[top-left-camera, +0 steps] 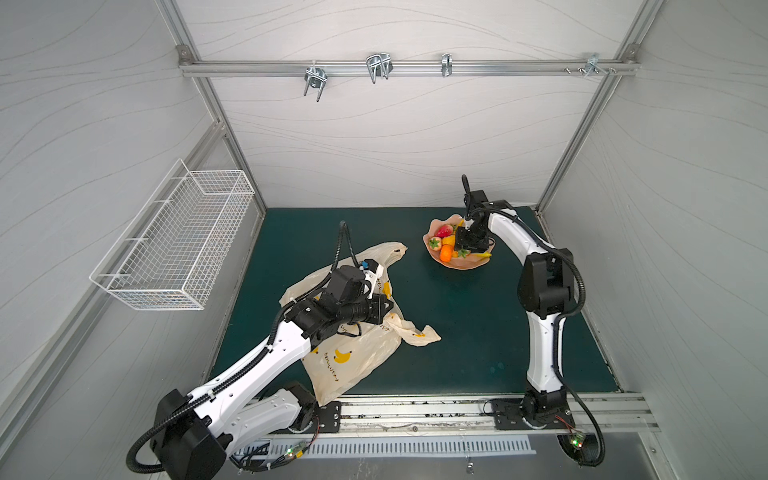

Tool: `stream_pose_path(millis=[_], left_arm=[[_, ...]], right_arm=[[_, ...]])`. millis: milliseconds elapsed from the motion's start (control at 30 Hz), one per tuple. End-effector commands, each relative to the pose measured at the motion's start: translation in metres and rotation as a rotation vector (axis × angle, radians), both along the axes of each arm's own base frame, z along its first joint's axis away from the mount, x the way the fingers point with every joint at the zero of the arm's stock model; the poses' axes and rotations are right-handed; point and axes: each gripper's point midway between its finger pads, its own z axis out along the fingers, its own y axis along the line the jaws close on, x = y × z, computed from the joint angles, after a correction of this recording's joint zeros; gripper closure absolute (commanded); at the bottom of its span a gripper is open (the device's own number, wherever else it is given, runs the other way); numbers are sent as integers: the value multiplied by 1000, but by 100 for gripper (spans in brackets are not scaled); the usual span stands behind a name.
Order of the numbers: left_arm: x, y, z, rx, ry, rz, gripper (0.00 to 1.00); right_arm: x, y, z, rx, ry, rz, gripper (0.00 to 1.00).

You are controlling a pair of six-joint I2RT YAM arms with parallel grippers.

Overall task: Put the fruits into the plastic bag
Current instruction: 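Lower the right gripper onto the red-and-yellow strawberry in the bowl, then close the right gripper on the strawberry and lift it from the bowl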

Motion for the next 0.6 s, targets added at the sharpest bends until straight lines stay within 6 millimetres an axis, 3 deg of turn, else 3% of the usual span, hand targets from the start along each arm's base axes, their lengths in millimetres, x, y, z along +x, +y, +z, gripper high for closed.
stream_pose_path(millis=[0, 267, 567], left_arm=[[3, -6, 15, -24, -43, -22, 100], [3, -6, 14, -25, -36, -23, 100], [3, -8, 13, -24, -29, -30, 100]], right_arm=[[-7, -2, 40, 29, -50, -1, 66], [-20, 5, 66, 99, -87, 18, 68], [-47, 30, 85, 304, -84, 48, 69]])
